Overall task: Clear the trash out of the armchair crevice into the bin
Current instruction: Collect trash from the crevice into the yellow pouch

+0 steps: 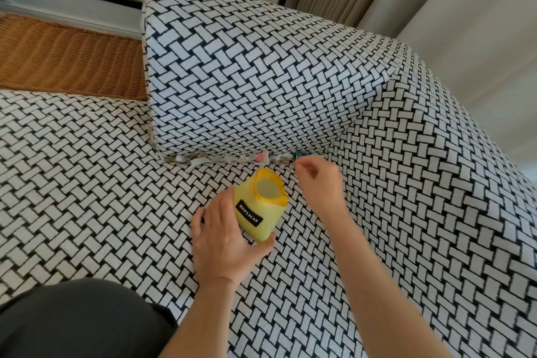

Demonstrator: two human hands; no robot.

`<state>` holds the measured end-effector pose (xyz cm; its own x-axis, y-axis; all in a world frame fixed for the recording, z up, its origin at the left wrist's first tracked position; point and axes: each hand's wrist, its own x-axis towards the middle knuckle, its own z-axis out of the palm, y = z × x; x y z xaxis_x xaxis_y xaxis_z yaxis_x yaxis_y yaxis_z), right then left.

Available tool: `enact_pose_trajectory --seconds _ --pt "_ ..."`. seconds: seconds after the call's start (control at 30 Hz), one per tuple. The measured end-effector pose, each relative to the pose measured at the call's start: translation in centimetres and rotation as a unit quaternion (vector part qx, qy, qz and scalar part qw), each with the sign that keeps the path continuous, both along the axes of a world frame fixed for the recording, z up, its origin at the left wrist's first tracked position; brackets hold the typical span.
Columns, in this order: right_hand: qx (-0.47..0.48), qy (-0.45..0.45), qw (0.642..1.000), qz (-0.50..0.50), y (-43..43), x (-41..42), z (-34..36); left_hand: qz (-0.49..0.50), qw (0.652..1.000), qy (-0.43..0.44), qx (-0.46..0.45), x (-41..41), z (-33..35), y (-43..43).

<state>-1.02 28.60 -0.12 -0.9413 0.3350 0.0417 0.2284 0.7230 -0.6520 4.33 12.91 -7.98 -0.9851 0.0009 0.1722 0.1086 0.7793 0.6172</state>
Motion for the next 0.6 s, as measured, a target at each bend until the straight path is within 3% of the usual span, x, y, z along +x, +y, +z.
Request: enact_pose_trajectory --seconds 0.17,0.3,0.6 --pt "0.103 -0.117 0.984 -0.082 4.0 -2.5 -4.1 0.0 1.0 -0.006 0.001 0.0 -0.1 -0.1" --pt "0.18 -0.099 0.971 -0.121 4.1 -3.2 -5.1 -0.004 1.0 -0.012 -0.003 -0.1 -0.1 -0.1" --pt "0.155 -0.171 0.959 -0.163 4.3 -4.9 -4.4 -0.003 1.0 -0.004 0.007 -0.1 -0.1 -0.1"
